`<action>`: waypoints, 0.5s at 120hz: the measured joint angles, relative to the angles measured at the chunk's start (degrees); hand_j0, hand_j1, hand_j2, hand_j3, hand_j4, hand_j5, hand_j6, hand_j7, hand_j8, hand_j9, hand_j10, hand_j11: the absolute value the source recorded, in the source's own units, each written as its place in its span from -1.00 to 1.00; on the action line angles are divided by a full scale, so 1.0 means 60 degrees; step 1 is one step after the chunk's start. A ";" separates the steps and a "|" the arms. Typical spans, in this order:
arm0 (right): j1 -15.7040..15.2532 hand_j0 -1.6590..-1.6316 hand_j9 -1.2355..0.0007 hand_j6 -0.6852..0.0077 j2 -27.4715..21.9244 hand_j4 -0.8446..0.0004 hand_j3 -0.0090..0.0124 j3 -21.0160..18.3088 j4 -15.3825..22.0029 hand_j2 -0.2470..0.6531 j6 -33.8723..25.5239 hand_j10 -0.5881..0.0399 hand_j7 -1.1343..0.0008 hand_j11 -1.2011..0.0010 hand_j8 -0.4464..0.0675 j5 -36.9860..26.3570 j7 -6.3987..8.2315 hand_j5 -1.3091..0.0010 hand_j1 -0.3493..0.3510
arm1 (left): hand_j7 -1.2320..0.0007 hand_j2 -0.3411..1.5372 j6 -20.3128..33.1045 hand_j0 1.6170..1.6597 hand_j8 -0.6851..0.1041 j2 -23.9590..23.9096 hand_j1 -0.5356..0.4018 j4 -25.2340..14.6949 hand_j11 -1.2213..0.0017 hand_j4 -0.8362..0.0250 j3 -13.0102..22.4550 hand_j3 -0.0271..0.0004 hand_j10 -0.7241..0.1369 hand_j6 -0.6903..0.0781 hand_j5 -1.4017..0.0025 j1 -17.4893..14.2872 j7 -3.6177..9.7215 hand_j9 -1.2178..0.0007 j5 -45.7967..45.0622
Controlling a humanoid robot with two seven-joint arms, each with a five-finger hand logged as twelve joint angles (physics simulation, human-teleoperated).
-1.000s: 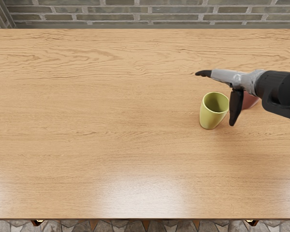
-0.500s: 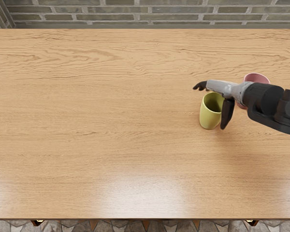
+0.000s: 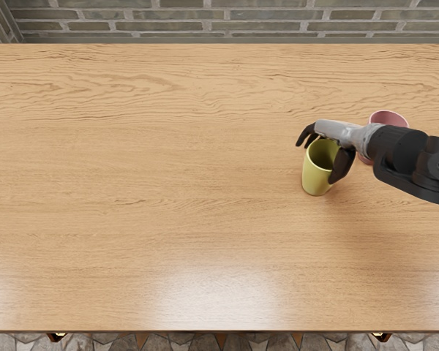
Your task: Pick up cup and place in cup with right hand
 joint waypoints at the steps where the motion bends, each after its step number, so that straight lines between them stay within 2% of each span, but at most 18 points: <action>1: 0.0000 -0.75 0.20 -0.10 0.0003 0.13 -0.16 0.0000 -0.0002 -0.62 -0.0002 -0.28 0.16 0.18 -0.56 -0.0002 -0.0001 0.26 0.11 | 1.00 -0.64 0.0000 0.92 0.74 0.0000 0.89 0.0000 1.00 0.94 -0.0001 0.97 0.68 0.80 1.00 0.0001 0.0000 1.00 0.0000; 8: 0.0000 -0.72 0.16 -0.15 0.0017 0.09 -0.16 0.0004 -0.0012 -0.57 -0.0014 -0.34 0.11 0.14 -0.53 0.0004 -0.0001 0.21 0.13 | 1.00 -0.64 0.0000 0.92 0.74 0.0000 0.89 0.0000 1.00 0.94 0.0000 0.97 0.68 0.80 1.00 -0.0009 0.0000 1.00 0.0000; 18: 0.0001 -0.76 0.12 -0.17 0.0010 0.05 -0.19 0.0034 -0.0022 -0.44 -0.0026 -0.28 0.06 0.10 -0.44 0.0059 0.0001 0.17 0.21 | 1.00 -0.64 0.0000 0.92 0.74 0.0000 0.89 0.0000 1.00 0.94 0.0002 0.97 0.68 0.80 1.00 0.0002 0.0000 1.00 0.0000; 60: 0.0122 -0.78 0.08 -0.09 -0.0210 -0.01 -0.19 0.0527 -0.0066 -0.45 0.0084 -0.19 0.00 0.05 -0.32 0.0648 0.0003 0.12 0.25 | 1.00 -0.64 0.0000 0.92 0.74 0.0000 0.89 0.0000 1.00 0.94 -0.0002 0.97 0.68 0.80 1.00 0.0000 0.0000 1.00 0.0000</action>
